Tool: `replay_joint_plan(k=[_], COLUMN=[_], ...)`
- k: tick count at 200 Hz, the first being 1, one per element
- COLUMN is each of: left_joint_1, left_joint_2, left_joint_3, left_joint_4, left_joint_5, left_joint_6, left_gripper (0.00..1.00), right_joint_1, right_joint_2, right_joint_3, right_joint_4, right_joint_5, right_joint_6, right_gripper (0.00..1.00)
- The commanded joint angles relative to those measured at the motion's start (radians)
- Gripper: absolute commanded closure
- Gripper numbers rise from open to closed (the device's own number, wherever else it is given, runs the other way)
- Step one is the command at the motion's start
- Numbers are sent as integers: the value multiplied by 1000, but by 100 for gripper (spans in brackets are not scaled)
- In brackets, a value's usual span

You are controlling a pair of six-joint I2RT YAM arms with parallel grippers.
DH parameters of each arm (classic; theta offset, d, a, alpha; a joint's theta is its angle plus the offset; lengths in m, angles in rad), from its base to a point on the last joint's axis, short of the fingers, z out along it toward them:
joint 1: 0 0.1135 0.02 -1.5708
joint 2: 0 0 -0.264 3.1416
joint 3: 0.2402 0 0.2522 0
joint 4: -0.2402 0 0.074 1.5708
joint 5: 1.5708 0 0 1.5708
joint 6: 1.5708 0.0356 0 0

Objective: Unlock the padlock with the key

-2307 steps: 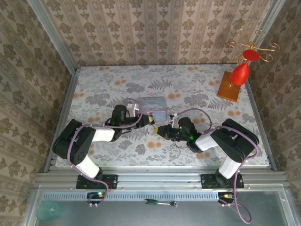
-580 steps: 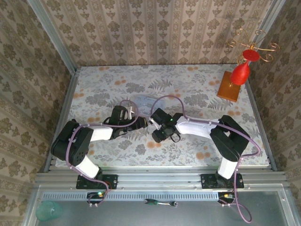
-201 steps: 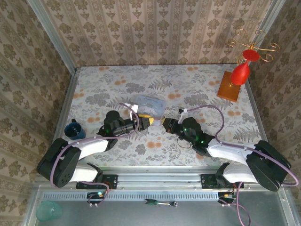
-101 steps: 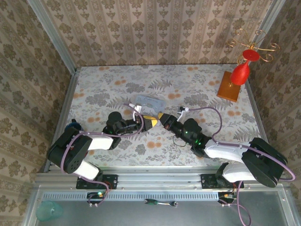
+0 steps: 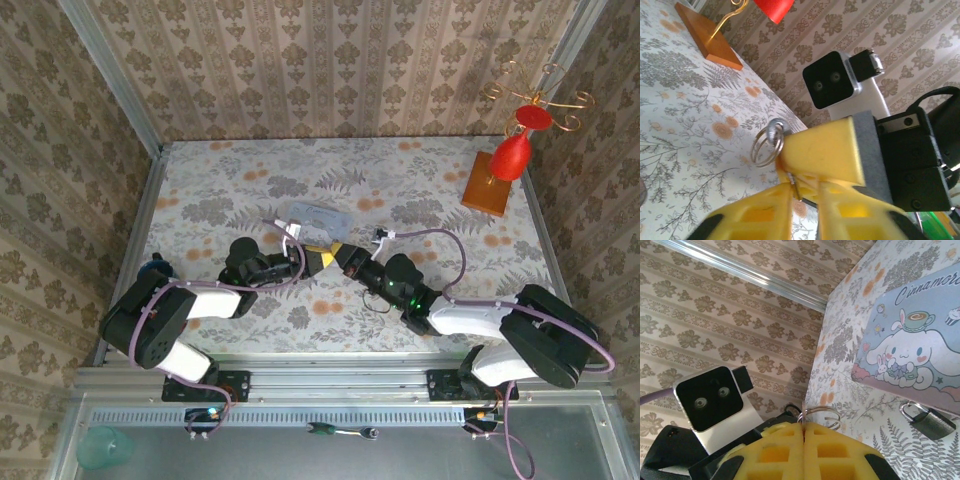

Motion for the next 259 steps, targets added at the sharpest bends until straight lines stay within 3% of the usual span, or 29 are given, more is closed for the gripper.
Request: replay_joint_plan(k=[1,88,109,132,155,172,191,216,259], left_joint_1=[2,5,3,-4,-12,-33,-59,-50,-59], left_joint_2=[-25,-142,-187,-227,-252,-256,-255,-244,-106], left_joint_3=[19,18,42,85,148,245,318,411,673], left_joint_4=[-3,-221,-363,-546,-758,-1014,-1183,-1364,-1851], left_joint_5=[1,-78,-100,-137,-179,-290,-400,-523,-656], left_joint_6=[11,120,192,293,408,542,617,576,536], left_gripper=[86,100,100,100,100,100,100,100,100], right_joint_1=[15,28,27,-10,-73,-132,-162,-172,-197], right_joint_2=[13,-30,-97,-194,-288,-347,-417,-518,-683], right_joint_3=[15,21,28,78,97,68,40,48,46], right_joint_4=[37,-74,-190,-437,-645,-689,-750,-929,-1122], right_joint_5=[24,31,41,6,-31,-84,-81,24,109], right_joint_6=[-1,-47,-111,-221,-327,-395,-489,-561,-619], right_gripper=[100,100,83,57,48,48,47,47,48])
